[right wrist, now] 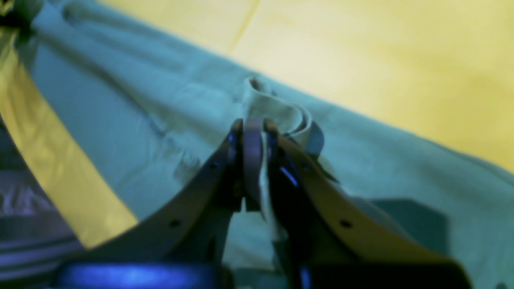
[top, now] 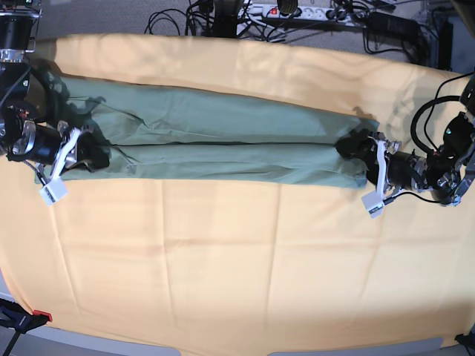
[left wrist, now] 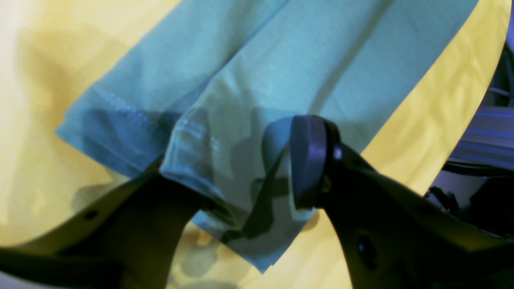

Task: Fold the T-shirt properly
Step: 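Lower the folded hem onto the shirt and hold it with both grippers, then release the strip end with the left gripper and lift it away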

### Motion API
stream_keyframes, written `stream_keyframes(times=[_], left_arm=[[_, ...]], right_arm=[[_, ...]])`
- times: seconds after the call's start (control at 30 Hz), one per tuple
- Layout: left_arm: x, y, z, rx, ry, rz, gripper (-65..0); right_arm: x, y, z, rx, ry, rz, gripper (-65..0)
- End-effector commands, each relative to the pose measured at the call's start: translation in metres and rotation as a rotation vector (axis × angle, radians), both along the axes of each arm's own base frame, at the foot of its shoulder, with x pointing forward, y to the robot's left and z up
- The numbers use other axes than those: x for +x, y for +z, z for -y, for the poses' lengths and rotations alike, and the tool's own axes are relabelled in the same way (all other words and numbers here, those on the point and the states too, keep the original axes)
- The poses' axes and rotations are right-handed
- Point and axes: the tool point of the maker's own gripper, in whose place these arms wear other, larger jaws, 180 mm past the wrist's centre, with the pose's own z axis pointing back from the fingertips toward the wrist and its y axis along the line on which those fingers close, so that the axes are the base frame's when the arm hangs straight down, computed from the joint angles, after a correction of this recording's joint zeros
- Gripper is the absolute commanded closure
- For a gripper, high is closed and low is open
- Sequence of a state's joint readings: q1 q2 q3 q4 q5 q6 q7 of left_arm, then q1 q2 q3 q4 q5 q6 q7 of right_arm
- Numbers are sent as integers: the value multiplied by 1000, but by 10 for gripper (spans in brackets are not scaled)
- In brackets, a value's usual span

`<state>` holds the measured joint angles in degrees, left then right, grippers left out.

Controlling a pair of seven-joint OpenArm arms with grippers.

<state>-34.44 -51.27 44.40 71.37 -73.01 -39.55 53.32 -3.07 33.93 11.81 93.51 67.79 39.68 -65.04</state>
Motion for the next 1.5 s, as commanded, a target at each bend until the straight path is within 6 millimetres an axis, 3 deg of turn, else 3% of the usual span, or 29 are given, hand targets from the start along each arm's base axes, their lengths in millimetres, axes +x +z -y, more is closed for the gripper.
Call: stream_keyframes(times=[0.0, 0.23, 0.47, 0.6, 0.73, 0.8, 1.03, 1.07, 1.17, 1.33, 1.47], left_arm=[[11, 15, -2, -23, 12, 44, -299], [11, 16, -2, -23, 12, 44, -299], [13, 17, -3, -19, 13, 51, -299], [19, 20, -9, 6, 16, 80, -299], [33, 34, -14, -2, 44, 132, -299], [41, 44, -17, -15, 64, 163, -299], [79, 97, -36, -79, 185, 321, -299], [85, 107, -41, -89, 216, 348, -299], [101, 138, -60, -111, 311, 426, -299], [114, 173, -106, -125, 509, 525, -299], [104, 172, -134, -138, 622, 514, -299]], right_arm=[[4, 15, 3, -18, 18, 45, 0], [-26, -11, 10, -115, 68, -97, 0], [-35, -14, 20, -161, 87, -144, 0], [-41, -4, 17, -111, 126, -163, -4], [-40, 16, 8, -9, 158, -135, -224], [-40, 18, 14, -30, 158, -136, -271], [-38, 24, 26, -74, 155, -132, -251], [-38, 25, 26, -73, 154, -130, -210], [-38, 23, 21, -51, 152, -128, 0], [-26, 4, 33, -157, 76, -93, 0], [-15, -10, 41, -244, 11, -54, 0]])
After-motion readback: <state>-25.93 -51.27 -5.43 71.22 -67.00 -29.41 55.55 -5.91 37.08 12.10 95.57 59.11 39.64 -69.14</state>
